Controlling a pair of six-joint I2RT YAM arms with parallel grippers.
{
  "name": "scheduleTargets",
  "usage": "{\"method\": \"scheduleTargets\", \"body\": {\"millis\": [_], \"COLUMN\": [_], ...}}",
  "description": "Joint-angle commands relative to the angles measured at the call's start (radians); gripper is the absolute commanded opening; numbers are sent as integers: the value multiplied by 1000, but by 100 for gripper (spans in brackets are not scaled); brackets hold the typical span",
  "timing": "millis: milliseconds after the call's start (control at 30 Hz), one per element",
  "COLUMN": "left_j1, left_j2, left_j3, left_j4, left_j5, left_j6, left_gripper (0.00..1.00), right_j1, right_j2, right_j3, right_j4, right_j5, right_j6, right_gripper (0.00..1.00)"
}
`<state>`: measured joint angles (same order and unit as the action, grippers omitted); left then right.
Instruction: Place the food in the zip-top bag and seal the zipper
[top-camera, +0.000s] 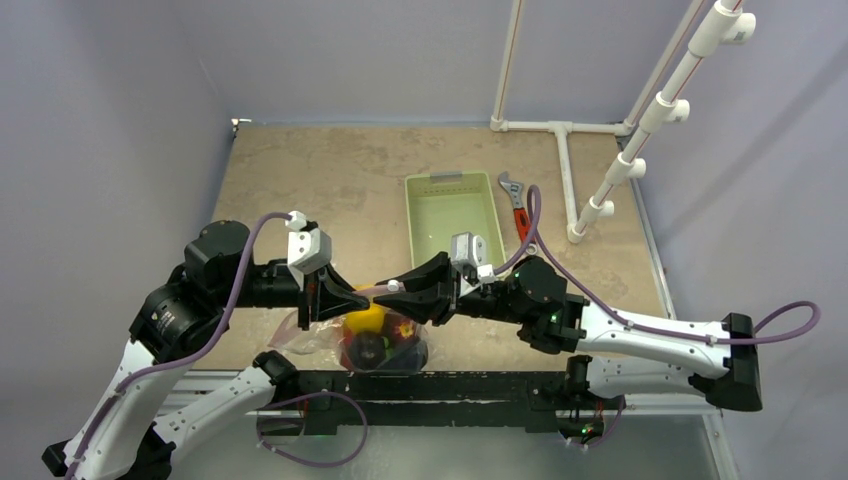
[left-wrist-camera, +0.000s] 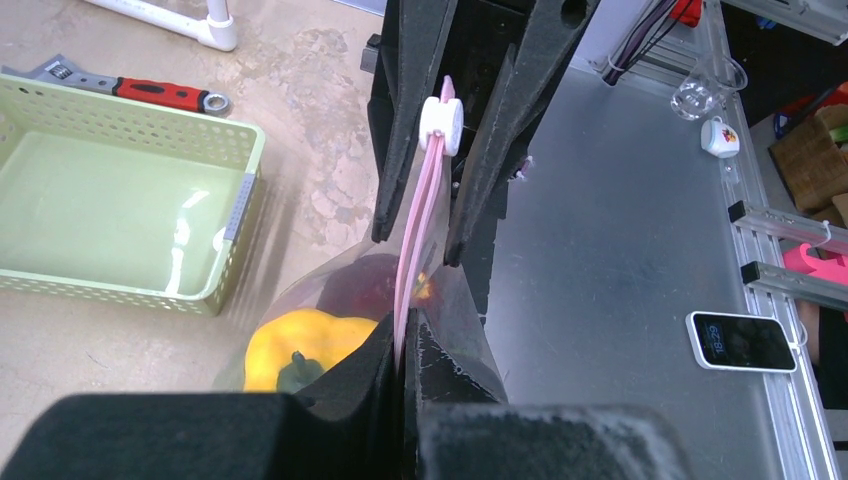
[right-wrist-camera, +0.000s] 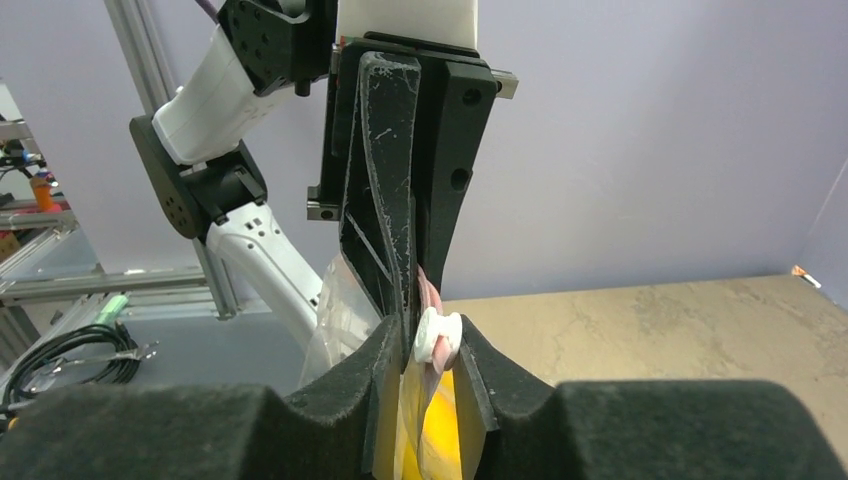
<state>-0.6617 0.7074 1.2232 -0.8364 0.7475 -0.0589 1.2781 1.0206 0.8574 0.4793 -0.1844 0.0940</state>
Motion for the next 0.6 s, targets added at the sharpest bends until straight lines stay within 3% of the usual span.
{"method": "scheduleTargets", "body": {"millis": [0, 133, 333, 567], "left_j1": [1, 1, 1, 1], "left_j2": [-6, -9, -14, -15], "left_j3": [45, 47, 57, 61], "left_j4": [63, 65, 65, 72], "left_j5": [24, 25, 22, 23], "left_j6": [4, 5, 3, 0], "left_gripper": [0, 0, 0, 0], "right_j1": [4, 3, 3, 3], "right_j2": [13, 24, 24, 16], "right_j3": [-6, -4, -14, -43], "right_j4": [86, 91, 100, 142], "right_j5": [-28, -36, -42, -44], "right_j6": [13, 13, 26, 51], "right_gripper": [24, 19, 32, 33]}}
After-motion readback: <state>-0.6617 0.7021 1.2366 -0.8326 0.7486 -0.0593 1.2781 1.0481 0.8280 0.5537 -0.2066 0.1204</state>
